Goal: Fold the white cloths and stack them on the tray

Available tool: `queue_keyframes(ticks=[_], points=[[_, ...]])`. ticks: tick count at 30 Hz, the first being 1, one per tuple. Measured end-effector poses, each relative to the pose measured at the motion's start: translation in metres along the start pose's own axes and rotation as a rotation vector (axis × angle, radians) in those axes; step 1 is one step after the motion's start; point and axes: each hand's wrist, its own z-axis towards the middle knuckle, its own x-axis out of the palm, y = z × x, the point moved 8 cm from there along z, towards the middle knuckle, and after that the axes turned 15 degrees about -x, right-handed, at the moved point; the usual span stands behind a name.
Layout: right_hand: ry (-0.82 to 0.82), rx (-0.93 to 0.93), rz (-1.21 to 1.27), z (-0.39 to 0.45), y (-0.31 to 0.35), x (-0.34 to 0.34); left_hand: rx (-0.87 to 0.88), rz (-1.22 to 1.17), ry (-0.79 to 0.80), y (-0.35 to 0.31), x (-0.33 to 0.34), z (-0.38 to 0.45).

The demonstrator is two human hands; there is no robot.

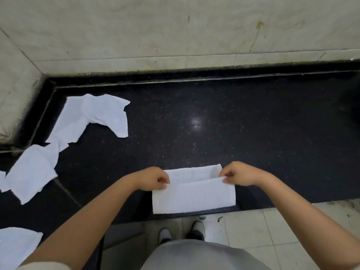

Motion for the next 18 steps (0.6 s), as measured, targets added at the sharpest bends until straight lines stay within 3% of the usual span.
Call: queue_keyframes(ticks=[4, 12, 18], points=[[-0.158, 0.083, -0.095, 0.019, -0.018, -0.016, -0.197, -0.141, -0.309, 0.011, -0.024, 0.019], [-0.39, 0.08, -0.214, 0.034, -0.032, -0.003, -0.378, -0.157, -0.459, 0.027, -0.004, 0.03], [-0.418, 0.009, -0.217, 0.036, -0.027, -0.001, -0.383, -0.18, -0.559, 0.035, -0.004, 0.023]])
